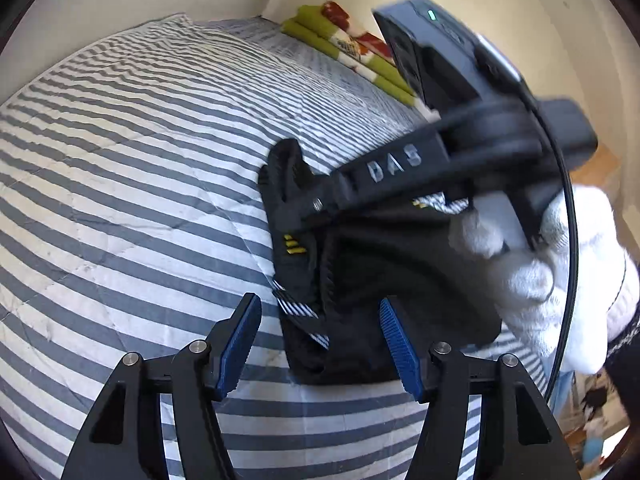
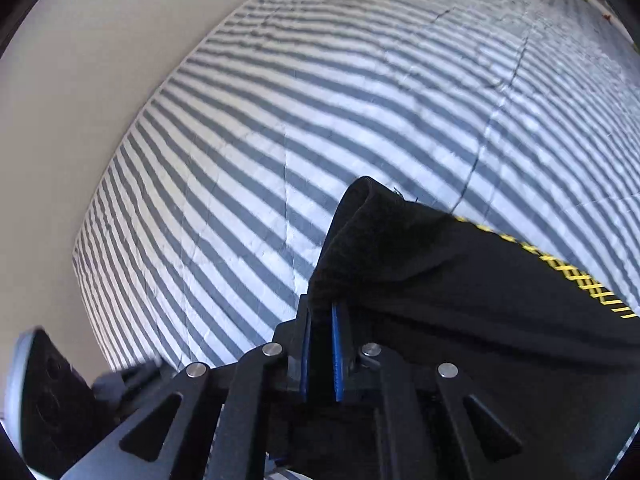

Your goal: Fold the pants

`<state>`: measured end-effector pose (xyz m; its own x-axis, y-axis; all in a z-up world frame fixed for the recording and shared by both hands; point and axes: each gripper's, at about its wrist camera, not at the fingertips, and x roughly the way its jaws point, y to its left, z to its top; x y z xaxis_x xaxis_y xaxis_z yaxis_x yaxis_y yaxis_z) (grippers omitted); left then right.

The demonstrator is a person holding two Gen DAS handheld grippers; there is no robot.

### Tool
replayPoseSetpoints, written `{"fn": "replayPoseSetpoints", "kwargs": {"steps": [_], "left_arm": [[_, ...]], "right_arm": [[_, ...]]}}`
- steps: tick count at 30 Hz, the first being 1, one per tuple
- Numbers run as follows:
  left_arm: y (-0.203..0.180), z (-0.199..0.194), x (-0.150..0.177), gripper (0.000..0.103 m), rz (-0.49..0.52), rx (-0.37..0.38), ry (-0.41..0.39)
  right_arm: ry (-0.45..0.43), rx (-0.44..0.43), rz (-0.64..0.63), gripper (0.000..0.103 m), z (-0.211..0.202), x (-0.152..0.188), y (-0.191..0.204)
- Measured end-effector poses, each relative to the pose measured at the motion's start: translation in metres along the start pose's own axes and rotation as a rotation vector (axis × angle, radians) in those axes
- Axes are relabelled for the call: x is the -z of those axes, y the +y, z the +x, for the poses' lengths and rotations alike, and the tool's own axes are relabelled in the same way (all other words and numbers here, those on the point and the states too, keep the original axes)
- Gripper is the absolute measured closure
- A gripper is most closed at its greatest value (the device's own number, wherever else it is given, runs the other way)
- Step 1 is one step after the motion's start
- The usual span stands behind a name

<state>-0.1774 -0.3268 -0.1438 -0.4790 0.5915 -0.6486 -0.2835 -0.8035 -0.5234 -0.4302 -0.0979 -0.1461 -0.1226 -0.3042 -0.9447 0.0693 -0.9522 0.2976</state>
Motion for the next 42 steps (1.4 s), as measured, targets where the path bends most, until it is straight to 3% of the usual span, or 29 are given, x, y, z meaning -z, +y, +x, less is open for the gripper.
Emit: {"fn": "replayPoseSetpoints", "kwargs": {"steps": [3,6,7,9,10,13,16,19,20,23,25,27,30,33,34,36,38,39,40,42], "left_arm": [[-0.001,-0.004,-0.002,0.038,0.016,0.007,-0.025],[-0.007,0.008,-0.002,0.038,0.041,-0.024,0.002],[-0.01,0.016,-0.001,0.044,0.054,-0.06,0.022],[-0.012,0.03,-0.003,0.056,0.07,-0.185,0.048],[-0.01,0.033,-0.004,0.056,0.067,-0.242,0.05],[-0.019,0.012,-0.015,0.058,0.081,-0.27,-0.05],[-0.044,-0.003,-0.031,0.058,0.147,-0.193,-0.157],[-0.052,0.022,-0.041,0.058,0.145,-0.081,-0.1],[-0.05,0.039,-0.044,0.058,0.13,-0.079,-0.06],[-0.029,0.091,-0.055,0.058,0.059,-0.275,0.011],[-0.018,0.107,-0.061,0.059,0.004,-0.328,0.033],[-0.026,0.099,-0.067,0.059,-0.004,-0.359,-0.021],[-0.055,0.089,-0.068,0.057,0.042,-0.334,-0.085],[-0.076,0.11,-0.06,0.057,0.095,-0.245,-0.018],[-0.081,0.12,-0.056,0.057,0.105,-0.228,0.008],[-0.097,0.13,-0.044,0.057,0.168,-0.266,0.032],[-0.112,0.135,-0.034,0.057,0.227,-0.27,0.052],[-0.121,0.136,-0.031,0.057,0.247,-0.253,0.06],[-0.129,0.131,-0.022,0.057,0.265,-0.231,0.067],[-0.158,0.118,-0.007,0.057,0.318,-0.153,0.086]], "right_arm": [[-0.072,-0.005,0.03,0.073,-0.024,0.001,-0.015],[-0.2,-0.11,0.092,0.073,-0.067,0.012,-0.036],[-0.255,-0.112,0.117,0.073,-0.083,0.021,-0.048],[-0.322,-0.033,0.135,0.073,-0.106,0.038,-0.067],[-0.33,-0.015,0.143,0.073,-0.111,0.045,-0.076],[-0.316,-0.063,0.21,0.073,-0.099,0.09,-0.116],[-0.291,0.039,0.272,0.073,-0.082,0.125,-0.142],[-0.228,0.096,0.35,0.073,-0.062,0.156,-0.165],[-0.213,0.102,0.382,0.073,-0.061,0.166,-0.173],[-0.159,0.165,0.382,0.079,-0.074,0.208,-0.176],[-0.18,0.178,0.368,0.076,-0.093,0.228,-0.18],[-0.257,0.154,0.371,0.076,-0.12,0.246,-0.188],[-0.394,0.14,0.408,0.076,-0.158,0.265,-0.217],[-0.471,0.158,0.473,0.076,-0.176,0.274,-0.259],[-0.475,0.145,0.5,0.076,-0.174,0.276,-0.273],[-0.451,0.108,0.529,0.076,-0.158,0.273,-0.288],[-0.364,0.184,0.524,0.076,-0.145,0.28,-0.299],[-0.307,0.264,0.531,0.076,-0.139,0.284,-0.304],[-0.306,0.273,0.54,0.083,-0.138,0.292,-0.31],[-0.342,0.226,0.579,0.084,-0.15,0.305,-0.315]]}}
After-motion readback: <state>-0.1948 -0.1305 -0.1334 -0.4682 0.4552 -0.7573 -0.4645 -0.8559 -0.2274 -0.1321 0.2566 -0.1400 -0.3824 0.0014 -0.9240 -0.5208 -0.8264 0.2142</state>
